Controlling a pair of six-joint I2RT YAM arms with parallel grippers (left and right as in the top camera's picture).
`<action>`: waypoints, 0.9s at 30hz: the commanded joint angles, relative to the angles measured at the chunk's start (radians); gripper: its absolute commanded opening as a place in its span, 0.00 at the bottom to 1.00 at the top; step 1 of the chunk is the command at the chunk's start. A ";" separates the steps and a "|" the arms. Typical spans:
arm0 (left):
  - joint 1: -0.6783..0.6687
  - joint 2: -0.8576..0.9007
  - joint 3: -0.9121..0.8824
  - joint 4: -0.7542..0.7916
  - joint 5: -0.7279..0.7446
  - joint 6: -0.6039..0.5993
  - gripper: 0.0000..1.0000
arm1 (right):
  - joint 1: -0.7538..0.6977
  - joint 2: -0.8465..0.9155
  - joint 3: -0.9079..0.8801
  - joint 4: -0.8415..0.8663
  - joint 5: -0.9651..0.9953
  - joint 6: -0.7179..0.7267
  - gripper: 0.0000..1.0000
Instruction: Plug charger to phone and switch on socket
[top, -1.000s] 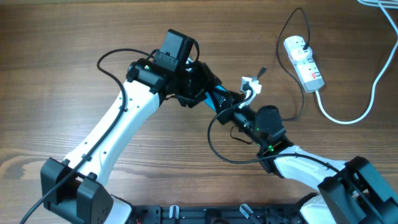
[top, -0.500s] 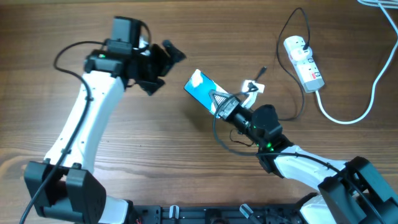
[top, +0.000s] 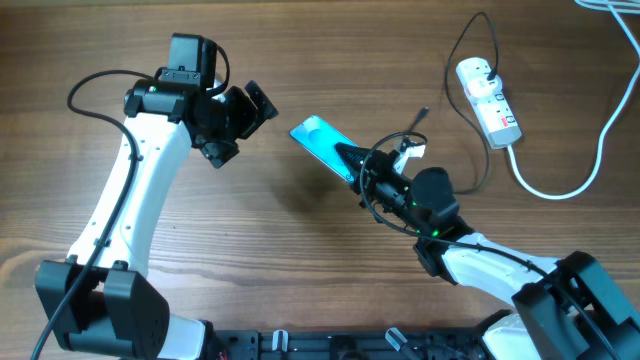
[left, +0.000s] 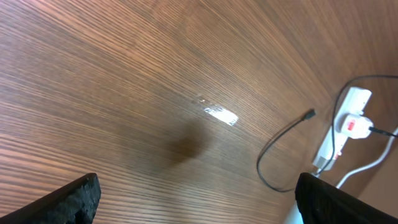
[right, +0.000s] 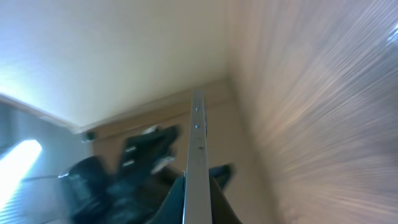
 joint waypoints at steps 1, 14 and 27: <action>-0.002 -0.013 -0.001 -0.011 -0.023 0.025 1.00 | -0.002 -0.006 0.021 0.029 -0.056 0.193 0.04; -0.042 -0.013 -0.001 0.010 0.304 -0.027 0.90 | -0.002 -0.006 0.021 -0.057 -0.037 0.193 0.04; -0.186 -0.013 -0.001 0.065 0.248 -0.097 0.83 | -0.001 -0.006 0.055 -0.061 -0.007 0.193 0.04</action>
